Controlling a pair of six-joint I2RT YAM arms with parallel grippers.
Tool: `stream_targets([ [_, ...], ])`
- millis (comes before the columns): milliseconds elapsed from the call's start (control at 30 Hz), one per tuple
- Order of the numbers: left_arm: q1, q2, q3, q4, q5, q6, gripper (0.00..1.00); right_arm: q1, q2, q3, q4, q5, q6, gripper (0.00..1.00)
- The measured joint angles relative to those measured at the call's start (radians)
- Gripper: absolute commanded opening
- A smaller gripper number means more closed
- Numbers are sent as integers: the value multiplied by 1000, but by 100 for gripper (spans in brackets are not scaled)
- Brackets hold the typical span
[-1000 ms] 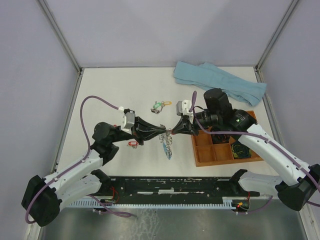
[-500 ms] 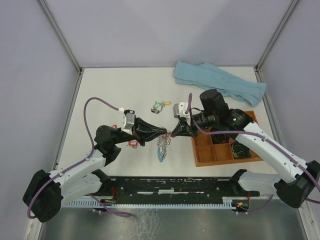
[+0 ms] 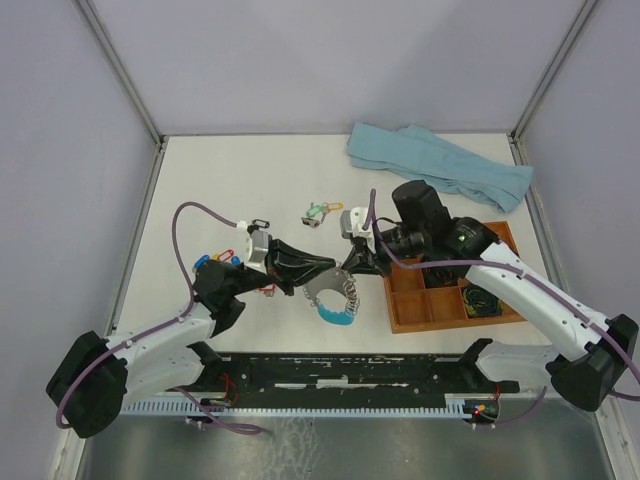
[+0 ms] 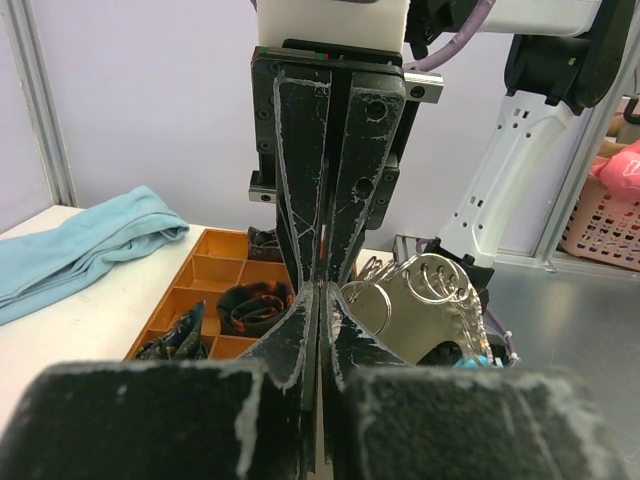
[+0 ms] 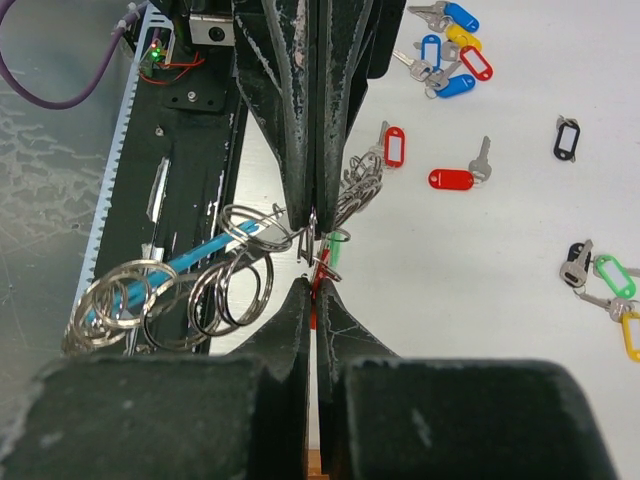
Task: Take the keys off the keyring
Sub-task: Remove the key from the keyring.
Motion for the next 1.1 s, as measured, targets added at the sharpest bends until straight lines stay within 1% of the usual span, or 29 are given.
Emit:
stream_targets([
  [267, -23, 19, -27, 50, -48, -3, 3, 7, 20, 3, -6, 6, 1, 4],
  [300, -23, 19, -29, 53, -51, -3, 3, 7, 21, 5, -8, 6, 1, 6],
  [433, -24, 19, -31, 58, -58, -3, 3, 6, 23, 16, -25, 6, 2, 24],
  [567, -24, 13, -31, 60, -61, -2, 3, -7, 15, 20, -40, 1, 5, 35],
  [667, -24, 8, -31, 59, -58, -2, 3, -36, -8, 20, -48, -14, 10, 46],
  [733, -24, 2, -31, 58, -55, -2, 3, -58, -33, 20, -49, -22, 15, 51],
  [800, -24, -5, -31, 58, -49, -2, 3, -79, -60, 23, -53, -38, 17, 53],
  [933, -24, -19, -31, 71, -29, -2, 3, -99, -84, 48, -55, -87, 27, 53],
  [1100, -24, -16, -31, 122, -19, -5, 3, -103, -91, 50, -17, -184, 90, 49],
])
